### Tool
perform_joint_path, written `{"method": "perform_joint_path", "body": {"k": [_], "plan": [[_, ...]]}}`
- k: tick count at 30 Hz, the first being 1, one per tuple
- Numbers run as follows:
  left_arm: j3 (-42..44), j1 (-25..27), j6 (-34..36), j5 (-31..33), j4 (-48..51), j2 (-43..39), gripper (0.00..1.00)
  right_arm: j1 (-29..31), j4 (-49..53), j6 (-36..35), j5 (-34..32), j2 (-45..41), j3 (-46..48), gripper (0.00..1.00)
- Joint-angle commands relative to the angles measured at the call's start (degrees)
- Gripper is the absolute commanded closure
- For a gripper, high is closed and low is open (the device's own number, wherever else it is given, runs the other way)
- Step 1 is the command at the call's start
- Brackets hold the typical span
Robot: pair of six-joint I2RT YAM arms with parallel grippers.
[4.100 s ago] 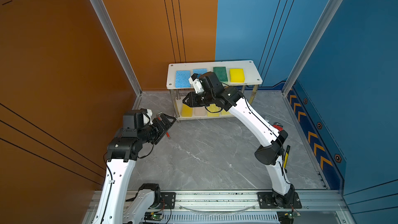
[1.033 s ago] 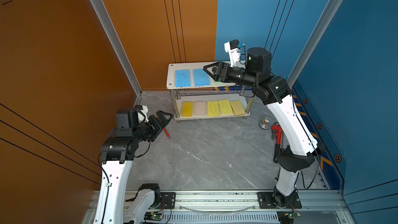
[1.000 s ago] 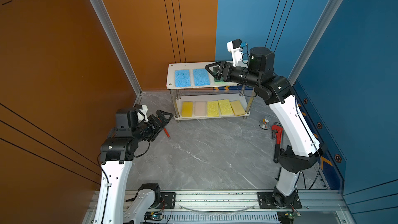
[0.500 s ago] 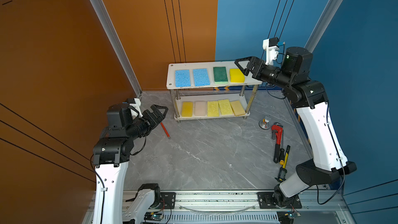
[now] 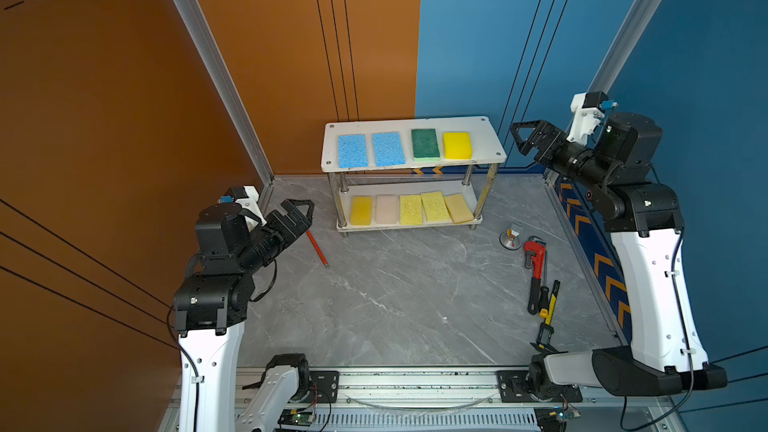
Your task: Place and organize the cleaning sponges onto the shelf
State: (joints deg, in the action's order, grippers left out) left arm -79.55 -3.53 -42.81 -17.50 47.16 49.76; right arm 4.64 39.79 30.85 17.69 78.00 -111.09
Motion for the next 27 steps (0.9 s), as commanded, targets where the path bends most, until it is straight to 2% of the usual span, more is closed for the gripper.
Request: {"method": "perform_joint_path", "body": {"k": [1,6,11,14,27], "plan": [[0.1,-0.69,1.8,3.1,-2.13,-0.77,0.02,-2.06,-1.57,-1.27,-2.22,-2.13,2.45,0.0],[0.79,-0.73,3.39,6.92,-4.24,-1.88,0.02,-3.38,-1.47,-2.75,-5.89,-4.24,5.84,0.0],[3.28,-0.64,5.72,10.85,-8.3,-4.25,0.02,-4.0,-1.86,-3.43,-13.62,-6.59,9.58,0.0],[4.35,-0.69,7.38,12.0,-10.09,-5.08,0.02,-4.88,-3.03,-3.69,-16.06,-7.89,11.99,0.0],[12.13,-0.64,14.69,16.64,-19.22,-9.47,0.02,-8.33,-6.24,-6.32,-18.94,-12.04,19.65,0.0]]}}
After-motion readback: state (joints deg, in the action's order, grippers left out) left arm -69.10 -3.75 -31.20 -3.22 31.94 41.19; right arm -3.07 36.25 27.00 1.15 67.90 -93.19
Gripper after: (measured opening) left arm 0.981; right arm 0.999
